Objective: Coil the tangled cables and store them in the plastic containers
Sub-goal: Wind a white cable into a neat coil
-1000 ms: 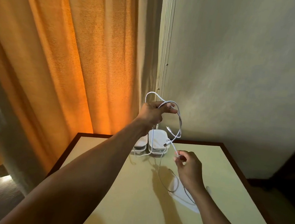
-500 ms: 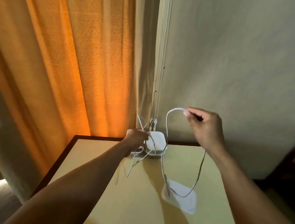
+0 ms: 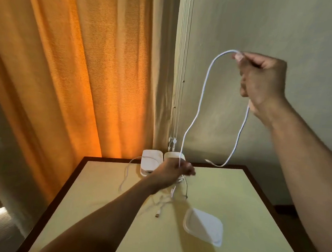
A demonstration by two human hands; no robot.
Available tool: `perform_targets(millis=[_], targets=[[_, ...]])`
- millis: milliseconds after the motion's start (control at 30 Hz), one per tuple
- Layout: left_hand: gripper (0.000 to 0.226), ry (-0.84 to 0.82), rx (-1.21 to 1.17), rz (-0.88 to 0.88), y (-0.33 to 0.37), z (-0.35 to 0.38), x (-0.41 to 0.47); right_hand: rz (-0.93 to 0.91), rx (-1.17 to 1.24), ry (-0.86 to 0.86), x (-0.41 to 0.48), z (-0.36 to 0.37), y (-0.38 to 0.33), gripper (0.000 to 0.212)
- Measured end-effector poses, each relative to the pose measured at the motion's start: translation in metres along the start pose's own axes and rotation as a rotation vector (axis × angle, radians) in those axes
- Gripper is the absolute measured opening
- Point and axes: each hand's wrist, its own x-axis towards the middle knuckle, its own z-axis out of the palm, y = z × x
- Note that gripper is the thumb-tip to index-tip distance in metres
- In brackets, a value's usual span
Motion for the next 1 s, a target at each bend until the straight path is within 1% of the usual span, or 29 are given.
perform_targets(millis=[33, 67, 100, 133, 200, 233, 267, 300, 333, 367, 400, 433, 467, 533, 567, 600, 667, 733, 800, 867, 933, 967, 1000], targets=[[0.038, 0.036, -0.063, -0.047, -0.004, 0.002, -0.004, -0.017, -0.048, 0.075, 0.007, -0.007, 0.0, 0.029], [0.042, 0.092, -0.153, -0.096, -0.004, 0.002, -0.008, -0.041, -0.153, 0.122, 0.011, -0.015, 0.002, 0.033], [0.043, 0.162, -0.229, -0.128, -0.005, 0.001, -0.009, -0.052, -0.303, 0.105, 0.013, -0.021, 0.007, 0.037], [0.042, 0.221, -0.273, -0.144, -0.004, -0.002, -0.008, -0.05, -0.519, 0.028, 0.012, -0.026, 0.013, 0.04], [0.037, 0.262, -0.28, -0.132, 0.01, -0.011, -0.003, -0.016, -1.069, -0.224, -0.004, -0.028, 0.028, 0.051], [0.032, 0.25, -0.254, -0.111, 0.021, -0.015, 0.0, -0.018, -1.277, -0.332, -0.018, -0.025, 0.035, 0.065], [0.029, 0.225, -0.195, -0.086, 0.034, -0.019, 0.003, -0.067, -1.373, -0.407, -0.034, -0.02, 0.041, 0.084], [0.031, 0.192, -0.108, -0.05, 0.046, -0.022, 0.006, -0.18, -1.363, -0.461, -0.049, -0.015, 0.046, 0.097], [0.034, 0.157, -0.005, -0.008, 0.058, -0.026, 0.009, -0.316, -1.286, -0.52, -0.06, -0.008, 0.052, 0.103], [0.036, 0.124, 0.093, 0.035, 0.069, -0.029, 0.011, -0.439, -1.195, -0.586, -0.07, -0.002, 0.057, 0.102], [0.037, 0.097, 0.159, 0.075, 0.079, -0.033, 0.013, -0.528, -1.11, -0.635, -0.076, 0.004, 0.064, 0.096], [0.036, 0.075, 0.181, 0.102, 0.087, -0.035, 0.015, -0.574, -1.036, -0.663, -0.079, 0.009, 0.07, 0.085], [0.036, 0.06, 0.174, 0.114, 0.093, -0.038, 0.016, -0.57, -0.958, -0.678, -0.08, 0.013, 0.075, 0.071], [0.035, 0.055, 0.136, 0.117, 0.1, -0.043, 0.017, -0.484, -0.821, -0.692, -0.078, 0.018, 0.082, 0.039], [0.035, 0.056, 0.119, 0.116, 0.101, -0.046, 0.016, -0.442, -0.781, -0.7, -0.077, 0.02, 0.083, 0.026], [0.035, 0.054, 0.104, 0.114, 0.1, -0.049, 0.016, -0.42, -0.757, -0.706, -0.076, 0.02, 0.084, 0.019], [0.032, 0.05, 0.08, 0.115, 0.095, -0.054, 0.015, -0.434, -0.695, -0.68, -0.073, 0.02, 0.085, 0.015], [0.028, 0.052, 0.043, 0.135, 0.084, -0.057, 0.011, -0.432, -0.613, -0.56, -0.071, 0.018, 0.083, 0.012], [0.029, 0.043, 0.002, 0.152, 0.068, -0.056, 0.005, -0.371, -0.538, -0.356, -0.064, 0.016, 0.079, 0.014], [0.029, 0.03, -0.049, 0.134, 0.047, -0.054, -0.001, -0.24, -0.433, -0.152, -0.053, 0.014, 0.077, 0.017], [0.028, 0.041, -0.096, 0.077, 0.027, -0.052, -0.003, -0.104, -0.307, 0.031, -0.041, 0.01, 0.075, 0.02], [0.028, 0.074, -0.1, 0.05, 0.019, -0.053, -0.003, -0.061, -0.273, 0.083, -0.037, 0.007, 0.075, 0.021], [0.027, 0.114, -0.104, 0.03, 0.015, -0.053, -0.003, -0.038, -0.272, 0.093, -0.037, 0.003, 0.075, 0.022]])
